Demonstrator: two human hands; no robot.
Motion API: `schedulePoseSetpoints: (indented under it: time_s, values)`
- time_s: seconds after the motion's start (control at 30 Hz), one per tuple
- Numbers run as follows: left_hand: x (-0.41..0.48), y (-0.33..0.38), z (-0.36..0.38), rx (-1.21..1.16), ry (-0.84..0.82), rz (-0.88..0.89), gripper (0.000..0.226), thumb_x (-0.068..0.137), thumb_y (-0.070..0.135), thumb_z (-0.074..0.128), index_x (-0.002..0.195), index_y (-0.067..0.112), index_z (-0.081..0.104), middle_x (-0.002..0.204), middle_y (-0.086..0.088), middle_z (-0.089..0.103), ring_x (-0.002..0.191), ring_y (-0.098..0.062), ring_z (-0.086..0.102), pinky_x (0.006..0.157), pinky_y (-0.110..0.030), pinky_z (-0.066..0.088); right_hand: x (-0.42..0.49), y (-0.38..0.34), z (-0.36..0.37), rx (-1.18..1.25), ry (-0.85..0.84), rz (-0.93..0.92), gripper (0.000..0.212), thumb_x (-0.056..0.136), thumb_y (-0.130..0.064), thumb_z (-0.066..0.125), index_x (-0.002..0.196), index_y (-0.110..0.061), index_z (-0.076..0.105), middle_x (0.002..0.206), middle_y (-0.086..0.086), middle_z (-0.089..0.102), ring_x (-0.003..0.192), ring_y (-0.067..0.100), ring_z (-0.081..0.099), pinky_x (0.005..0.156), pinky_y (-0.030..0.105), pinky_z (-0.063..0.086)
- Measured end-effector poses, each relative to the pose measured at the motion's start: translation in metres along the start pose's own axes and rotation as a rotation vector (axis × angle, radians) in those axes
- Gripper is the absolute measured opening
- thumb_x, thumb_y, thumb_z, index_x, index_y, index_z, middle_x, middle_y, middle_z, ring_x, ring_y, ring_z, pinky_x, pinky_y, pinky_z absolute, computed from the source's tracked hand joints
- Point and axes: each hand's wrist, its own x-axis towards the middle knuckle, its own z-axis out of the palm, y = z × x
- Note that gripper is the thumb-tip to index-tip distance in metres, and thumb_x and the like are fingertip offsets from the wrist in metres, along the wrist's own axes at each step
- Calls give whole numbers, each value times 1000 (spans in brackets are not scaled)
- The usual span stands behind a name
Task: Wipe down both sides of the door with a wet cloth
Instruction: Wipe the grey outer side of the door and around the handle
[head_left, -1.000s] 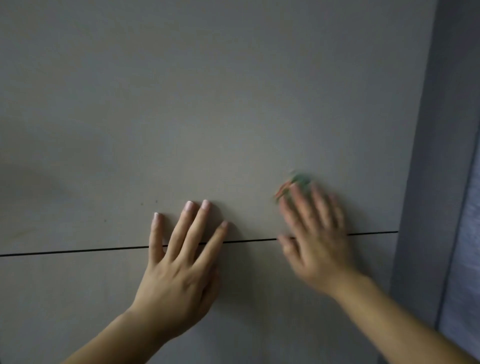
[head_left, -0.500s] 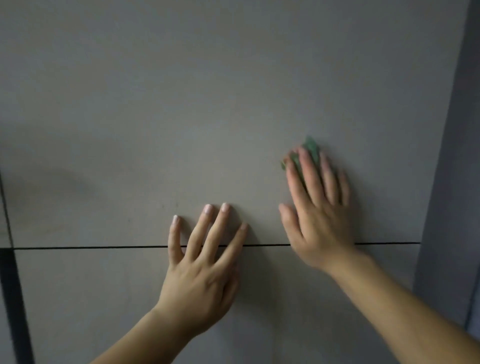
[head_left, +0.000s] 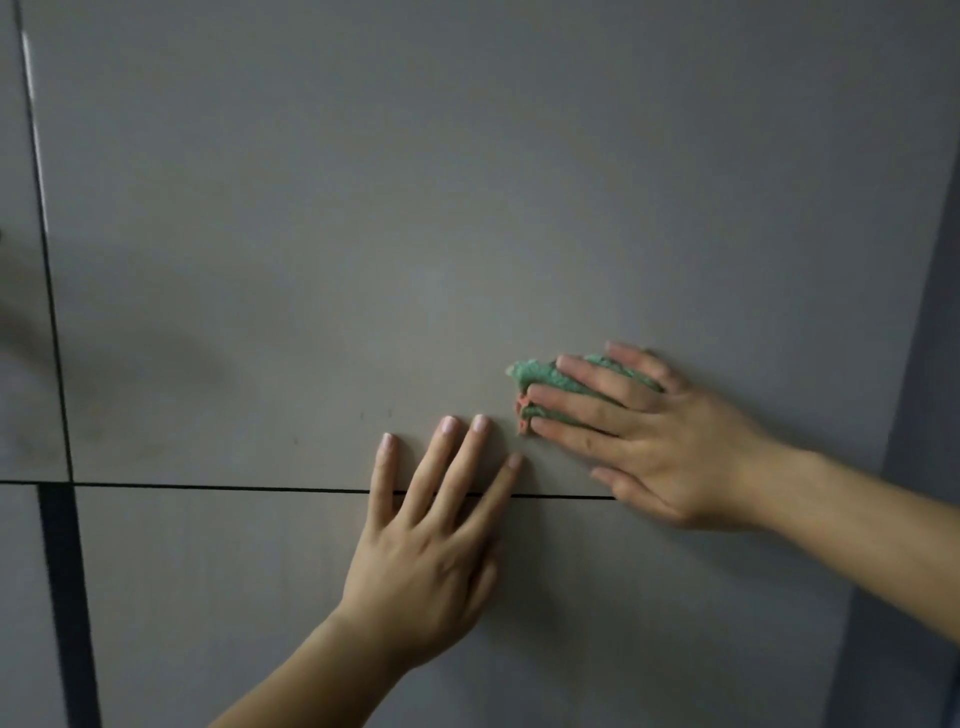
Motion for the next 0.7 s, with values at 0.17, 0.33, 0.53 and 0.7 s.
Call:
schedulePoseSetpoints:
  time_s: [0.17,0.33,0.53,0.7]
  values:
    - [-4,1,-3,-28,5,-5,76,88,41,56,159,19,39,172,-15,17,160,-35,14,124,-66,14,60,42,-21,65,148,552,70,97,-43,38,161,-20,22,170,6,17,156,33,16,123,52,10]
    - [-42,-23,-4,0,0,-133,80,88,45,53,161,18,32,171,-21,13,159,-40,10,123,-68,12,75,-50,-7,83,111,328,77,95,-47,42,162,-19,20,171,5,13,157,33,12,125,57,10]
    - [-85,-56,-3,5,1,-238,73,95,45,46,161,20,28,170,-22,13,159,-41,7,123,-70,8,119,-77,-13,58,118,298,73,97,-47,43,162,-21,24,171,2,17,157,30,16,126,53,12]
    - [-101,-56,4,-52,43,-292,76,96,43,48,161,14,23,169,-25,13,159,-41,6,127,-63,4,147,-116,-4,99,136,125,71,98,-43,41,163,-20,22,171,3,15,158,30,11,126,55,10]
